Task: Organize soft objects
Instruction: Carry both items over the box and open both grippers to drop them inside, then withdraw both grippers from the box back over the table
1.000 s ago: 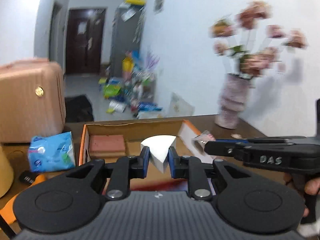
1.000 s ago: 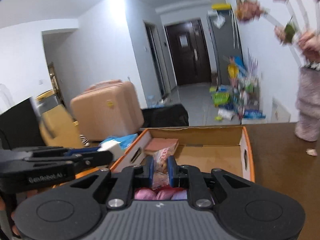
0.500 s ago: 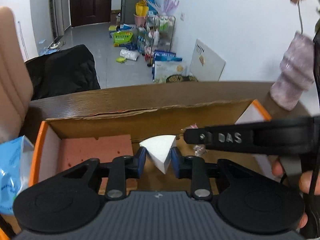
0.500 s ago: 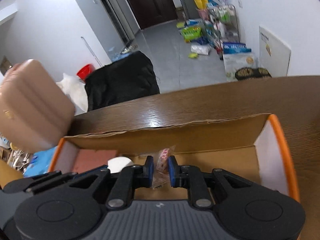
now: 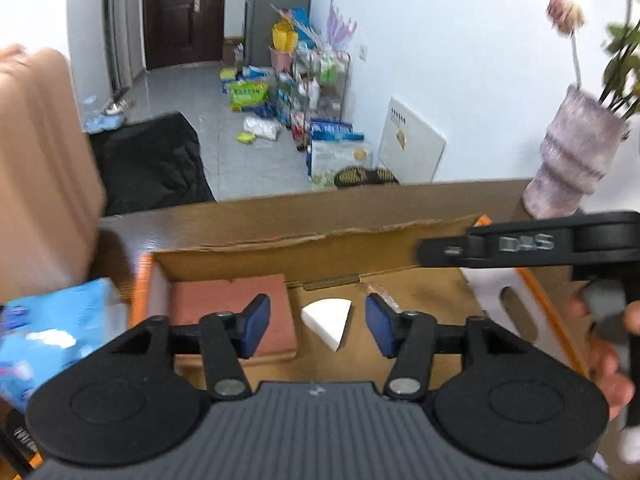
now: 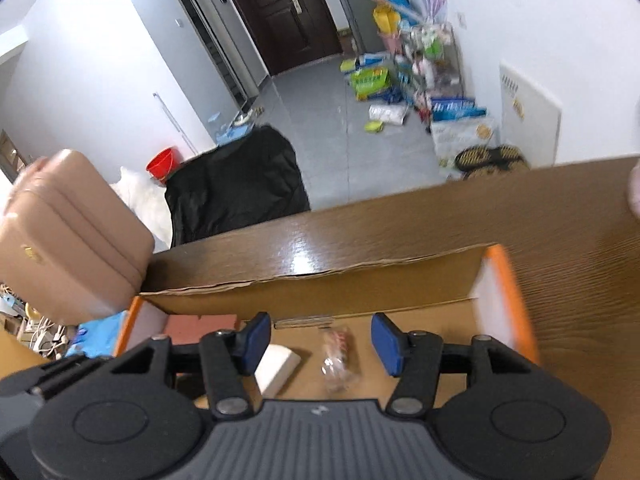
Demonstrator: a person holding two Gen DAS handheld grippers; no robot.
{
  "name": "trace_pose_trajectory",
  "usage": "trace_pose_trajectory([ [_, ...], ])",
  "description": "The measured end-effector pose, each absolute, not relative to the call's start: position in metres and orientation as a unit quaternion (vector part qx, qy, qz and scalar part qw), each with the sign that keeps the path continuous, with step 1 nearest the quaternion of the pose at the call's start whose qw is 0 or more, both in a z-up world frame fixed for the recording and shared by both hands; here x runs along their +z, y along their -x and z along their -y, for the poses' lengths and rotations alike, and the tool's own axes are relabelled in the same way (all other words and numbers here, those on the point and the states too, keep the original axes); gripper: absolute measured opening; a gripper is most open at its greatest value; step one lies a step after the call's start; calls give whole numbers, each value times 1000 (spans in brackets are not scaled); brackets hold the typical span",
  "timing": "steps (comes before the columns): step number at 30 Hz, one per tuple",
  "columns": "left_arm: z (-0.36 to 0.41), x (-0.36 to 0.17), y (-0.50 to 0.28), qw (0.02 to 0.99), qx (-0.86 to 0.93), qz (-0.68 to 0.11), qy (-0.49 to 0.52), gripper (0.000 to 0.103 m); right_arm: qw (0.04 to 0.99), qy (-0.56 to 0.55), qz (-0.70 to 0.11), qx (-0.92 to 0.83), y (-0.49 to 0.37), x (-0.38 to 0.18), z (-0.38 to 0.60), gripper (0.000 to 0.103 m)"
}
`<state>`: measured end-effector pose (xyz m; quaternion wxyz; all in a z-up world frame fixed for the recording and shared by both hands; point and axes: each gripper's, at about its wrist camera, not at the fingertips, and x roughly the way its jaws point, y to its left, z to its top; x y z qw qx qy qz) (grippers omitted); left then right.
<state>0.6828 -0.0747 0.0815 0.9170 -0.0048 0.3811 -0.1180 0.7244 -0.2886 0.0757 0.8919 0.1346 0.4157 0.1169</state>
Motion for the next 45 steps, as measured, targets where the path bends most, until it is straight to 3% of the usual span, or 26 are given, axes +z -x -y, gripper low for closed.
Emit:
trace_pose_trajectory([
  [4, 56, 121, -623, 932, -106, -347, 2, 70, 908, -96, -391, 113, -664, 119, 303, 56],
  [6, 46, 137, -577, 940, -96, -328, -2, 84, 920, -76, -365, 120, -617, 138, 309, 56],
  [11, 30, 145, -437, 965, -79, -248, -11, 102, 948, -48, -277, 147, -475, 153, 323, 65],
  [13, 29, 135, -376, 974, -70, -216, -15, 103, 953, -50, -257, 155, -425, 147, 326, 75],
  [18, 31, 106, -258, 980, -56, -190, 3, 103, 963, -54, -211, 161, -299, 111, 322, 83],
  [24, 45, 80, -165, 984, -27, -174, -25, 103, 972, -50, -180, 140, -187, 66, 309, 86],
  [35, 60, 70, -139, 980, -44, -192, -35, 103, 971, -45, -196, 128, -151, 39, 307, 86],
  [45, 75, 64, -217, 971, -73, -227, 15, 103, 970, -66, -204, 115, -215, 33, 333, 82],
])
